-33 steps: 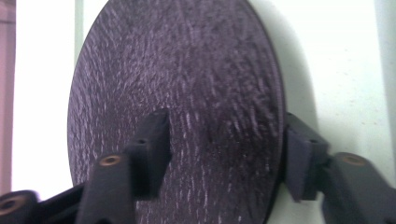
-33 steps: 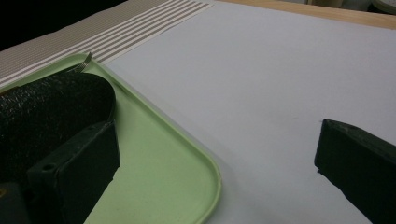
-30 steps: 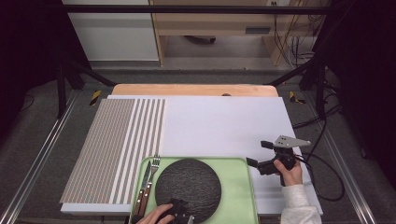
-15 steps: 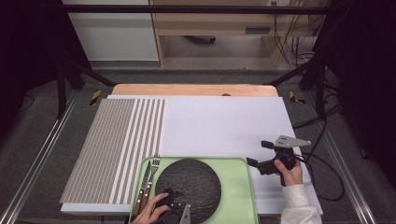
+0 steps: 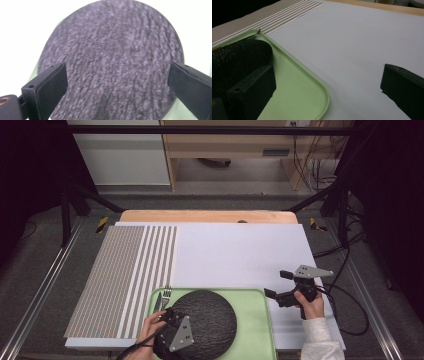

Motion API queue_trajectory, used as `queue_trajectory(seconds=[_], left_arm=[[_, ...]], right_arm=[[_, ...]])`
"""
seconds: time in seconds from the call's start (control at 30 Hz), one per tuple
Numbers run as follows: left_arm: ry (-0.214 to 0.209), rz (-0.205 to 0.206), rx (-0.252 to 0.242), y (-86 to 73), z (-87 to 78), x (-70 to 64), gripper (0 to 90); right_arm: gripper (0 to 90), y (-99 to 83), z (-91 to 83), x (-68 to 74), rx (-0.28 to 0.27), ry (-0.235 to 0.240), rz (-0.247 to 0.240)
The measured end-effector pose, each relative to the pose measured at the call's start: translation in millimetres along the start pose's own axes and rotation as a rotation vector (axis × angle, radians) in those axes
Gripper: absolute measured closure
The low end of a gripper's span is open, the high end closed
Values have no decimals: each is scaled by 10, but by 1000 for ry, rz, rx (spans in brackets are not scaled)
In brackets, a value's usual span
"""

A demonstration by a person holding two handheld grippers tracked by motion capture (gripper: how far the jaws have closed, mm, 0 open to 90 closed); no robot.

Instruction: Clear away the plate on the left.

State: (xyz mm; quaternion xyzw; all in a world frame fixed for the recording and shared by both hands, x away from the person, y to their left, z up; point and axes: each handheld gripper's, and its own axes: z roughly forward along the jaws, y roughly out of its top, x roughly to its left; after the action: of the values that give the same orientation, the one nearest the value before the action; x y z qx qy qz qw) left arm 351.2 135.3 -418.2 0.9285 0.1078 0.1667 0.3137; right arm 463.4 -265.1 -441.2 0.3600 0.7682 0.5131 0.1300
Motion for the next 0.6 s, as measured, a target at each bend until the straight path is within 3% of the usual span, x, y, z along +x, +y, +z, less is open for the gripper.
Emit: queue_trajectory(seconds=[0.43, 0.6], left_arm=[[53, -265, -124, -354, -201, 560, 27], [89, -329, -161, -536, -264, 755, 27]], right_arm=[[6, 0, -1, -2, 2, -2, -1], [6, 0, -1, -1, 5, -2, -1]])
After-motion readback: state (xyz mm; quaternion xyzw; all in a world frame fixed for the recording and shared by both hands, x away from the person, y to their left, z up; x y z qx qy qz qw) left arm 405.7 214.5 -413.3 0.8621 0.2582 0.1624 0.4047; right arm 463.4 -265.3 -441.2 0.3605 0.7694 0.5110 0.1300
